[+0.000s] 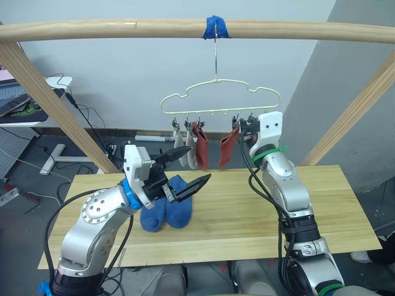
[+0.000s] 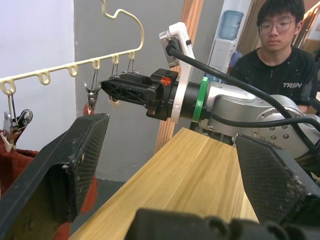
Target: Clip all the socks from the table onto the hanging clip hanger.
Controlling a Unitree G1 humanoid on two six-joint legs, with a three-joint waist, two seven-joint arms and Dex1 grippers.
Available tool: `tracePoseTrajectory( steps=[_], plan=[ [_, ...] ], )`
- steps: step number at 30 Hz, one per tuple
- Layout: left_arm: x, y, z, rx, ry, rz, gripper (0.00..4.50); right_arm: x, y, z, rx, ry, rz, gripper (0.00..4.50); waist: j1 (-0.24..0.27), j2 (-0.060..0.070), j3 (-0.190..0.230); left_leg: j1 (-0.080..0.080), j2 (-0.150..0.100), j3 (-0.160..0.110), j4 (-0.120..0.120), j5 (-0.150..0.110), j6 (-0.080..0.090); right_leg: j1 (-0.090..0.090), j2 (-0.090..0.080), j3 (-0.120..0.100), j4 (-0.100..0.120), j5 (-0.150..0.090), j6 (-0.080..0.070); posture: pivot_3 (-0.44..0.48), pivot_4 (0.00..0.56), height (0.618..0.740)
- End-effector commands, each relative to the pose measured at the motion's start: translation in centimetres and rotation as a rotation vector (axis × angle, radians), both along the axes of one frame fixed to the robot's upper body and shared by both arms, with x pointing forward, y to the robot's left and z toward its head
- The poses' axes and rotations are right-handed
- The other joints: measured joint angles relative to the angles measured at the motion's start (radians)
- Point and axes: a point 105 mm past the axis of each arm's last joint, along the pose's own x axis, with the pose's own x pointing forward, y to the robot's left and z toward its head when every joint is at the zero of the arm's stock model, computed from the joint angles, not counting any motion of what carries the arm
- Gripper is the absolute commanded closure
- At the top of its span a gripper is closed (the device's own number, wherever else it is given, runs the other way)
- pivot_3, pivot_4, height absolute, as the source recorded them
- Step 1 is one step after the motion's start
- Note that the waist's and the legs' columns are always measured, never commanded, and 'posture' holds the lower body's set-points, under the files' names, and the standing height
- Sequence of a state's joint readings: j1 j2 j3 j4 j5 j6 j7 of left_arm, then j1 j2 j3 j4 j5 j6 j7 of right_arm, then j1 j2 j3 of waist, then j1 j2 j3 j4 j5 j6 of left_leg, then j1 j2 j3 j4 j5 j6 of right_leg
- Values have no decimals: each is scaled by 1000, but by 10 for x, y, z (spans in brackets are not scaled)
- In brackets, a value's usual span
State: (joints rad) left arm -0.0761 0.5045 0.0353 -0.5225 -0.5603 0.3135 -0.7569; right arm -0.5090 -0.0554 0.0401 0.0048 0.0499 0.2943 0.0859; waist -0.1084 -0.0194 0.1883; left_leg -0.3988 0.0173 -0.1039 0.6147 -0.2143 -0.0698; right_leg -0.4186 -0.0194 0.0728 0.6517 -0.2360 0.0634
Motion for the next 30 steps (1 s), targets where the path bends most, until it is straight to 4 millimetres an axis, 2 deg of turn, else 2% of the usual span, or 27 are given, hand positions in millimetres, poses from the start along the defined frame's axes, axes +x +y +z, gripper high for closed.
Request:
tracePoseTrajectory(
  steps=[1,3,12,15,18,22,26,28,30],
  plan=[
    [-4,-4,9,-2,-52,-17,0,-1,2,17,16,-63,1,4234,0,0,0,0,0,0,0,0,0,0,0,0,0,0,0,-56,160,740],
    [-4,-5,9,-1,-52,-18,0,0,1,17,19,-64,1,4473,0,0,0,0,0,0,0,0,0,0,0,0,0,0,0,-56,160,740],
    [-6,-5,2,16,-36,-22,0,-3,-2,16,16,-44,33,4473,0,0,0,0,0,0,0,0,0,0,0,0,0,0,0,-61,162,740],
    [-1,5,-23,111,42,29,0,-6,-4,13,-15,19,135,4473,0,0,0,0,0,0,0,0,0,0,0,0,0,0,0,-66,163,740],
    [12,31,-62,205,163,178,0,-13,-13,11,-57,98,252,4473,0,0,0,0,0,0,0,0,0,0,0,0,0,0,0,-77,163,740],
    [24,50,-91,283,251,272,0,-23,-14,13,-58,175,372,4473,0,0,0,0,0,-1,0,0,1,0,0,-1,0,-1,1,-80,162,740],
    [30,60,-112,352,293,299,0,-27,-14,13,-61,208,414,4473,0,0,0,0,0,-1,0,1,1,0,0,-1,0,-1,1,-90,161,740],
    [43,76,-135,433,323,349,0,-26,-15,14,-80,214,420,4473,2,0,0,0,0,-1,0,1,1,1,0,-1,0,-1,1,-96,161,740],
    [57,90,-148,456,357,417,0,-25,-17,17,-81,215,421,4473,1,0,0,1,0,-1,0,1,1,1,0,-1,0,-1,1,-102,161,740]
  ],
)
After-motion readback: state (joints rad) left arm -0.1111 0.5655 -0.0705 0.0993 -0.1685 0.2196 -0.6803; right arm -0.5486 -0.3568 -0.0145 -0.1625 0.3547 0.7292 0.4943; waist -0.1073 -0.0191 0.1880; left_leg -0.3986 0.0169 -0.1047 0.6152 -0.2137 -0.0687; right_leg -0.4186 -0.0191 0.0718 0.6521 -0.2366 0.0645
